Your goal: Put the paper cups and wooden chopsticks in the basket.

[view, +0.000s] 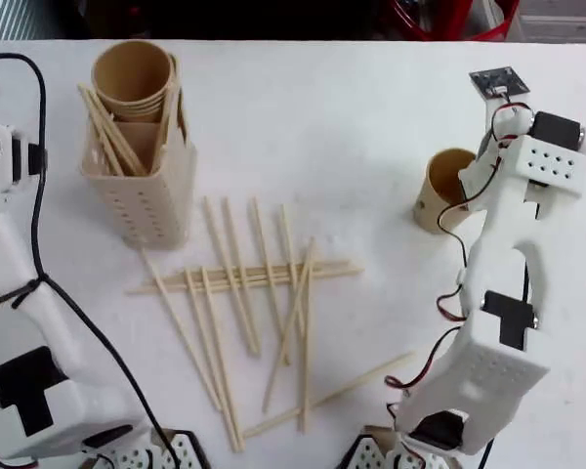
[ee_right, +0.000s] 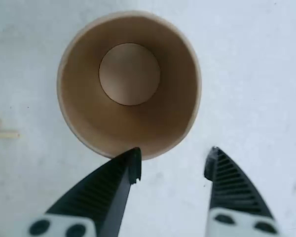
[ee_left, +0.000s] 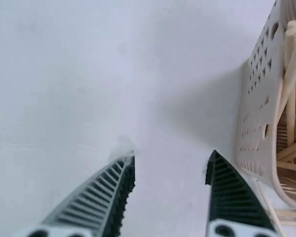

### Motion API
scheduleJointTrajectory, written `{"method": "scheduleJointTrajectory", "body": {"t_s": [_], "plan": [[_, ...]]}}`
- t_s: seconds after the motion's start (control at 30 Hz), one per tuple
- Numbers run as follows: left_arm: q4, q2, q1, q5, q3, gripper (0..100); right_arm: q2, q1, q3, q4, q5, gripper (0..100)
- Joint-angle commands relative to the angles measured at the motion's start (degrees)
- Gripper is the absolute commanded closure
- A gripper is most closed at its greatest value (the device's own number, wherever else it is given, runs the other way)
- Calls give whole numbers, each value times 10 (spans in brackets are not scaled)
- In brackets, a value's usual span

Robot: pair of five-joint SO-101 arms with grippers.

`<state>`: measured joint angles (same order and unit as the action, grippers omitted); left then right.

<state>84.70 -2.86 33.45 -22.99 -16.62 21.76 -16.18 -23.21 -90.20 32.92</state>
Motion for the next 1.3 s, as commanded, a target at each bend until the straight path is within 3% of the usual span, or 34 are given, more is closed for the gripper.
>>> {"method": "scheduleJointTrajectory", "body": {"t_s": [0.0,0.07,0.2,0.97,1.27], "plan": [[-28,-21,5,-6,10,759,34,-2,-4,15,-6,937],[-33,-21,5,-5,15,759,35,-1,-4,23,-7,987],[-32,-21,5,-4,16,759,36,-1,-4,32,-33,920],[-31,-20,3,-5,16,759,-10,6,-166,-35,-106,913],[-27,-21,6,-6,16,759,104,7,-161,-1,-102,913]]}}
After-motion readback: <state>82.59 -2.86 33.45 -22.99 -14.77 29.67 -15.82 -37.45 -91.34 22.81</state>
